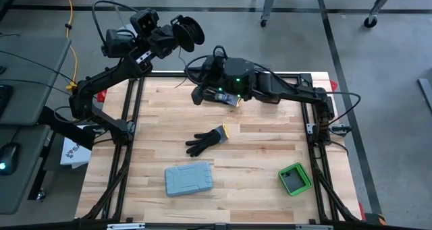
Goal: Coil cords
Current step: Coil the black wire cable onto the black spool
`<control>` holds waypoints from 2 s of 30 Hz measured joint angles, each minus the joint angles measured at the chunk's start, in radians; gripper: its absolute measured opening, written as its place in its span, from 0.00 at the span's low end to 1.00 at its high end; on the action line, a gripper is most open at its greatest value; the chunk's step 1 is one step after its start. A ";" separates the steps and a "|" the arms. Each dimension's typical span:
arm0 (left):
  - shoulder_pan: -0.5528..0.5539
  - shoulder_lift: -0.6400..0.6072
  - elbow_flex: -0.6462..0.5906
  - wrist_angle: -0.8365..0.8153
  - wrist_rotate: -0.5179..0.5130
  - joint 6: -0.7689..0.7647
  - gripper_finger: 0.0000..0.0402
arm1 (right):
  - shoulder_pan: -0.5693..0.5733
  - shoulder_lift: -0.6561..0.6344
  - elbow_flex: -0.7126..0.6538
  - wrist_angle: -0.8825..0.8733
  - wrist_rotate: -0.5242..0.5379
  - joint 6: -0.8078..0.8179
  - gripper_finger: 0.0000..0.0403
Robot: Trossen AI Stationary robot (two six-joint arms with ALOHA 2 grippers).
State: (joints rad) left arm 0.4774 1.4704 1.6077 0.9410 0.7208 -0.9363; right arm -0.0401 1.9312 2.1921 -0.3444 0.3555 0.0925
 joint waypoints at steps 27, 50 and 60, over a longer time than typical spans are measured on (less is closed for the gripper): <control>0.311 -0.298 0.000 -0.962 0.112 0.208 0.00 | 0.161 -0.225 0.000 -0.288 0.032 -0.155 0.00; 0.095 -0.256 0.000 -1.251 0.319 -0.031 0.00 | 0.061 -0.270 0.000 -0.214 -0.022 -0.235 0.00; -0.093 -0.090 0.000 -0.749 0.325 -0.268 0.00 | 0.019 -0.229 0.000 -0.123 -0.148 -0.220 0.00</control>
State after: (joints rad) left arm 0.3844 1.3807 1.6077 0.1924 1.0461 -1.2048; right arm -0.0207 1.7024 2.1921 -0.4669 0.2075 -0.1279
